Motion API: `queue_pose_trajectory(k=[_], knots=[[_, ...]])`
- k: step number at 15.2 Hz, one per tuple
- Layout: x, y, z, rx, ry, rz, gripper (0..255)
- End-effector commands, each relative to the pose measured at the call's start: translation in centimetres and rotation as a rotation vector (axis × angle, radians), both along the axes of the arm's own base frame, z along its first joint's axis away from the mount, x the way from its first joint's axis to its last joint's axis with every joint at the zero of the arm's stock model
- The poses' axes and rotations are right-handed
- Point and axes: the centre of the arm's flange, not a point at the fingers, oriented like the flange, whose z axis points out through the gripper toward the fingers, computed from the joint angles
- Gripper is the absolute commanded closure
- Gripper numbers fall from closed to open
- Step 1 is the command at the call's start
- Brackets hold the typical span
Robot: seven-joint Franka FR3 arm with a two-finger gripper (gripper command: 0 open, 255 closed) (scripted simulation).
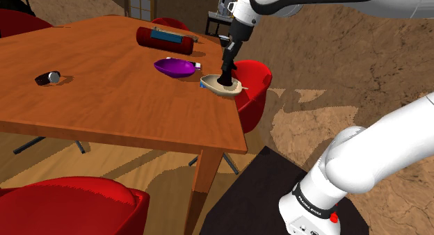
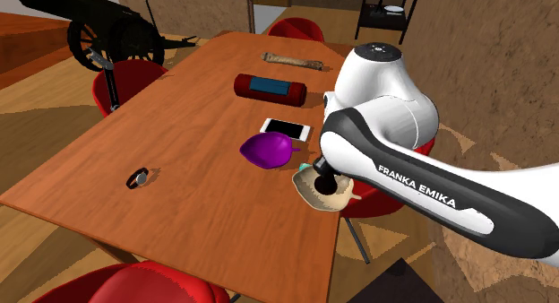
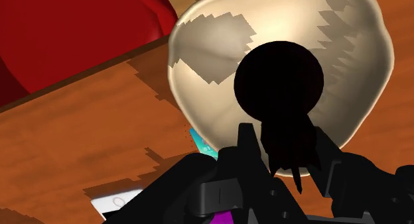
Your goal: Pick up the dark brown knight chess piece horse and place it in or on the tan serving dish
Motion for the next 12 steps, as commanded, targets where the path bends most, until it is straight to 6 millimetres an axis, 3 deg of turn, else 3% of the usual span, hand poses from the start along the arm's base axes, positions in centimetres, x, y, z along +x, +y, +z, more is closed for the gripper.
queue_pose_trajectory(k=[1, 4, 5, 10, 12], knots=[[0.0, 0.0, 0.0, 0.0, 0.0, 0.0, 255], [0.0, 0.0, 0.0, 0.0, 0.0, 0.0, 255], [0.0, 0.0, 0.0, 0.0, 0.0, 0.0, 0], [0.0, 0.0, 0.0, 0.0, 0.0, 0.0, 0], [-0.4, 0.1, 2.6, 0.0, 0.0, 0.0, 0]])
